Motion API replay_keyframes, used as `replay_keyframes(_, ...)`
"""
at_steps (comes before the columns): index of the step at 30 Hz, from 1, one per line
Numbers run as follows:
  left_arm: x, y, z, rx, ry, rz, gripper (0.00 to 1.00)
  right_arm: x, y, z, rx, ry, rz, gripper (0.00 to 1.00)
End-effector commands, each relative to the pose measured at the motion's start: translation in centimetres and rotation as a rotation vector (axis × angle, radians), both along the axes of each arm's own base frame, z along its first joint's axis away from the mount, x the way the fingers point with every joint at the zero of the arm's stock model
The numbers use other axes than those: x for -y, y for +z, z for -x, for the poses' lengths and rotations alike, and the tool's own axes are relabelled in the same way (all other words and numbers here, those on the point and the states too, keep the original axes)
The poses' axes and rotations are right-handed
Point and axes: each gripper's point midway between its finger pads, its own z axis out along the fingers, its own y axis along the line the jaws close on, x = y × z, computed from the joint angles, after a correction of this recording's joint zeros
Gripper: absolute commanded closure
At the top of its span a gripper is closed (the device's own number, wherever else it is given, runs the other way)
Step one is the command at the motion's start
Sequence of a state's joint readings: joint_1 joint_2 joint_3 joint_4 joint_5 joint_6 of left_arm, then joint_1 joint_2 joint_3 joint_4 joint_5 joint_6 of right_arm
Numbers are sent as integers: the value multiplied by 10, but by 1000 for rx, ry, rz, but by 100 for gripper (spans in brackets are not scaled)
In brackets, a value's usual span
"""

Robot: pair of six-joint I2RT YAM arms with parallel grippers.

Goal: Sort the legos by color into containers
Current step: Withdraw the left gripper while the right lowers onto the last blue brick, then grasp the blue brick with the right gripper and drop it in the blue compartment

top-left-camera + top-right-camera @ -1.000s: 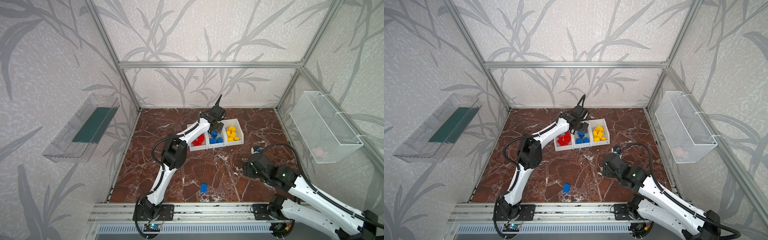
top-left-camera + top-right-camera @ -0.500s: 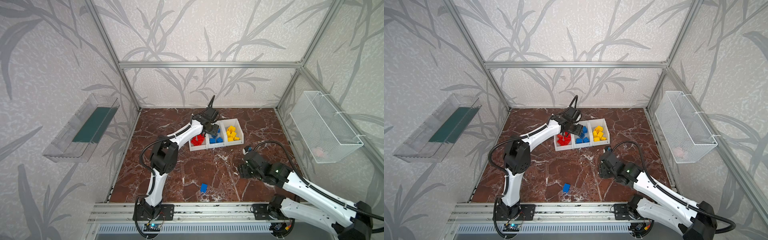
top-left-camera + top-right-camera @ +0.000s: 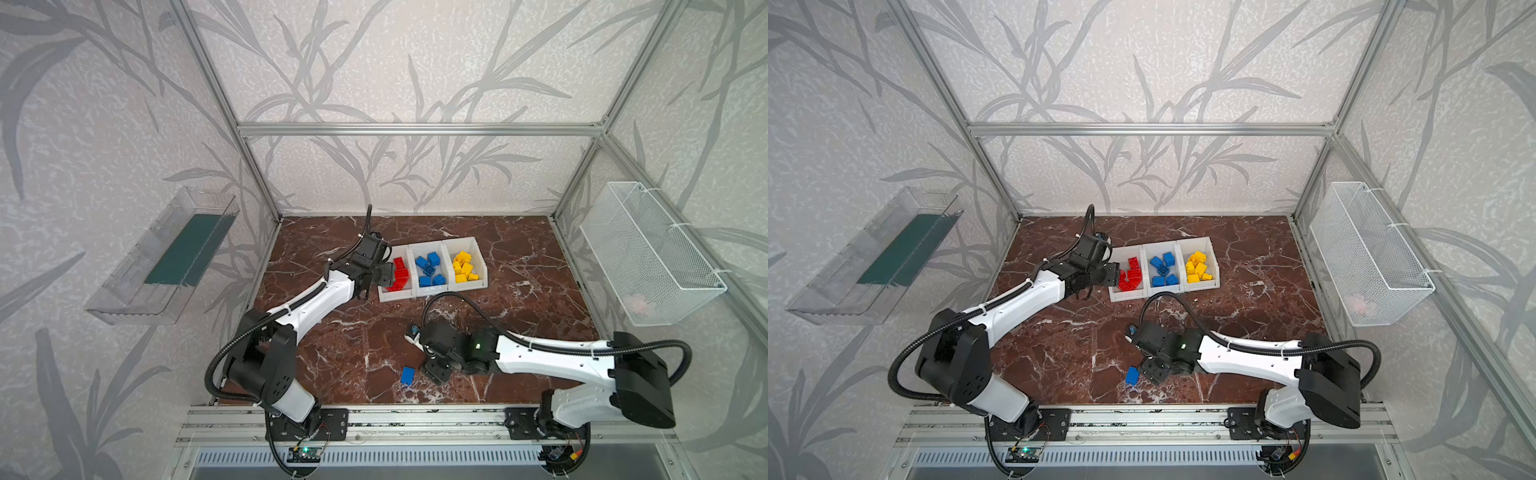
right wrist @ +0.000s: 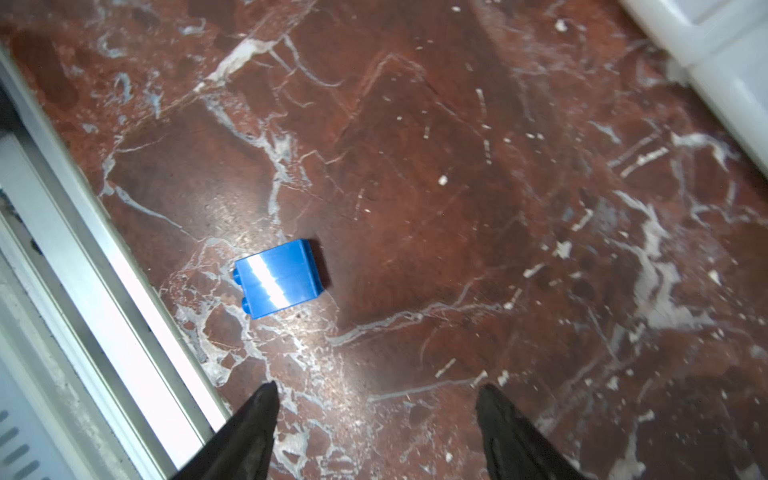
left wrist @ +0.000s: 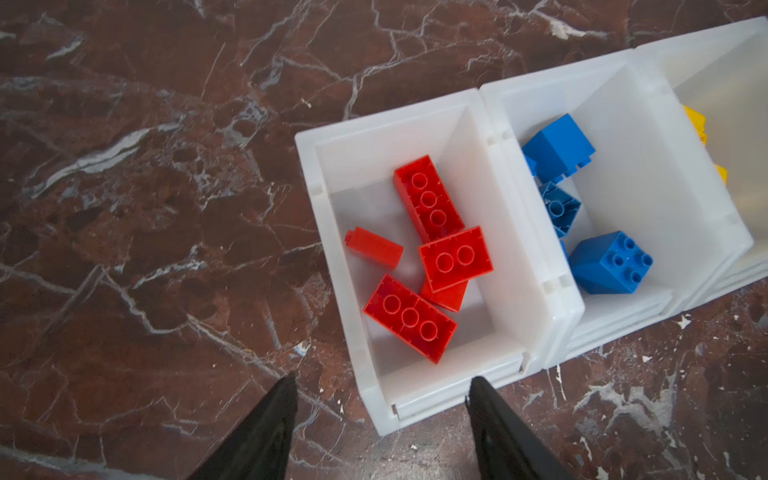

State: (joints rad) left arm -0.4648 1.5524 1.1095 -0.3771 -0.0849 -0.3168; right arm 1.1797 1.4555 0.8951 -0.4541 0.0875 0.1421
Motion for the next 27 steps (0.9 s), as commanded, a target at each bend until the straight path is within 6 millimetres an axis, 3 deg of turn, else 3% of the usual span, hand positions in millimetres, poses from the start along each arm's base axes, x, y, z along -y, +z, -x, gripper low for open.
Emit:
replay_keyframes(1,-14,13,4,52,66,26,32,-28,5,4,23,126,-34,24)
replay_keyframes(8,-33,16,18,77,115,48,32,-51,-18,17,-6,244,27,24)
replay_keyframes(14,-42,14,27,75,140,54,32,-62,-26,25,-20,281,36,25)
replay_keyframes(16,-45,14,29,76,146,56,32,-61,-38,27,-32,285,69,26)
replay_keyframes(27,-49,16,32,82,154,63,32,-53,-58,26,-36,248,134,31)
